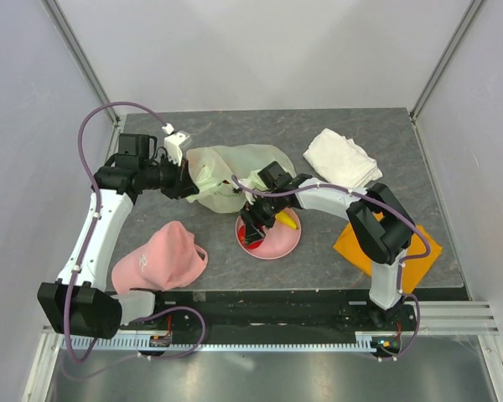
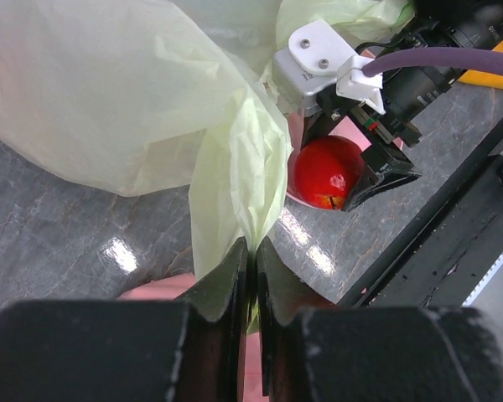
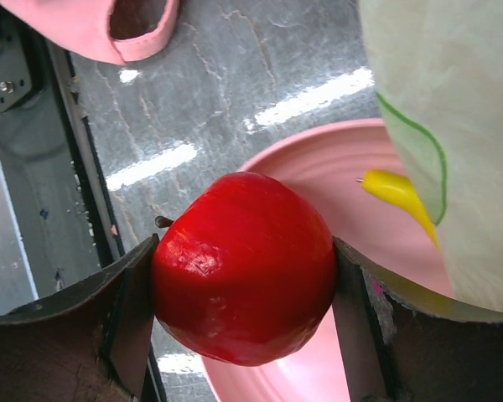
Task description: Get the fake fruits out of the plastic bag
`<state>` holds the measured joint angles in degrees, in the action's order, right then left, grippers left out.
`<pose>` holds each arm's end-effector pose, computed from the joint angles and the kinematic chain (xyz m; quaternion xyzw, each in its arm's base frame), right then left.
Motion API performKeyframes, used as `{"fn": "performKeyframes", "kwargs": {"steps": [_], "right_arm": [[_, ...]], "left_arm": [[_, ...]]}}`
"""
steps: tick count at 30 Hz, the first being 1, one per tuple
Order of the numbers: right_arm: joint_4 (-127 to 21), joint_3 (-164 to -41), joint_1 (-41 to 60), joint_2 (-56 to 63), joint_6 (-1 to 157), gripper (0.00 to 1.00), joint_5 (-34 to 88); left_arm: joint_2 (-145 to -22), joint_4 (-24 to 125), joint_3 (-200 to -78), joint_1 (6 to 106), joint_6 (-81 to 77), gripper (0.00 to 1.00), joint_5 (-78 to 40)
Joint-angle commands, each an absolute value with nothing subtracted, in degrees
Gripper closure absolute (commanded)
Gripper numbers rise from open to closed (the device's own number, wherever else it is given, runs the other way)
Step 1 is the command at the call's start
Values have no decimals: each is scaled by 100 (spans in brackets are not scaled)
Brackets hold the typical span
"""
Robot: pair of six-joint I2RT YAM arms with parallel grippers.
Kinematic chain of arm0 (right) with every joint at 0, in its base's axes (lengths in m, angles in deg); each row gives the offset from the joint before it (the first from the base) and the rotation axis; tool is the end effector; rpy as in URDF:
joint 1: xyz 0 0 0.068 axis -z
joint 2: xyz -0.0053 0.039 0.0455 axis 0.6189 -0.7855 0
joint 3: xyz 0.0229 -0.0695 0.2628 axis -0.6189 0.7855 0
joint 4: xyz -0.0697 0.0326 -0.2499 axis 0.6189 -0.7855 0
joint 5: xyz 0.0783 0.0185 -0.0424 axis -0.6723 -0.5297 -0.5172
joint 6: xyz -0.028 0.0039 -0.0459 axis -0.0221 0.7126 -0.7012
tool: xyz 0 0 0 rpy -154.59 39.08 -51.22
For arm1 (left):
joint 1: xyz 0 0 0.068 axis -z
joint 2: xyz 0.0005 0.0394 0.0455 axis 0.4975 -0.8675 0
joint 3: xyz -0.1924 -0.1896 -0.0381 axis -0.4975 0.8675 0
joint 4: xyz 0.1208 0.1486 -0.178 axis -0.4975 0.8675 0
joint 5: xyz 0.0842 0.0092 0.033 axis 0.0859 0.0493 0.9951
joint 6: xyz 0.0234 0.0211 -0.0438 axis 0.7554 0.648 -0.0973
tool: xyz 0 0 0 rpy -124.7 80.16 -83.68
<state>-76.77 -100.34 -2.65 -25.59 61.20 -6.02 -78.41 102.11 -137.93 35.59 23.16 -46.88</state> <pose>0.2811 0.2742 0.1741 -0.4700 0.7802 0.3893 0.1372 0.2393 -0.0451 0.3488 0.2611 0.8563 -0.2648 0.3585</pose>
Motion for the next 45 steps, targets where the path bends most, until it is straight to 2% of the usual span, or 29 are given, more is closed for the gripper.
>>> {"fn": "performKeyframes", "kwargs": {"steps": [1,4,6,13,21,26,28,32,38,45], "right_arm": [[-7519,-10258,-263,-2698,6028,31,-544],[-7545,-10328,-237,-2689,6080,22,-526],[-7677,-10442,-202,-2558,6072,2,-518],[-8476,-10768,-123,-2004,5606,2,-211],[-8477,-10618,-131,-1758,5578,2,572],[-8328,-10531,-569,-1380,5685,16,1178],[-8293,-10478,-720,-1371,5772,16,1554],[-8249,-10565,-1027,-1485,6001,11,2232],[-8468,-10680,-1300,-1625,6116,10,3163],[-8574,-10768,-1309,-1845,6220,9,3043]], "left_arm": [[-7949,10051,-13893,3572,2175,87,-4818],[-8002,10042,-13954,3572,2184,87,-4844],[-8011,10034,-13990,3572,2166,87,-4862],[-7993,10034,-14113,3572,2201,87,-4862],[-7993,9955,-14113,3572,2175,87,-4923],[-8011,9919,-14210,3572,2052,87,-4950],[-8011,9902,-14245,3572,2034,87,-4967],[-7976,9893,-14227,3572,2043,87,-4915],[-7879,9893,-14166,3572,2043,87,-4906],[-7870,9893,-14157,3572,2052,87,-4897]]}}
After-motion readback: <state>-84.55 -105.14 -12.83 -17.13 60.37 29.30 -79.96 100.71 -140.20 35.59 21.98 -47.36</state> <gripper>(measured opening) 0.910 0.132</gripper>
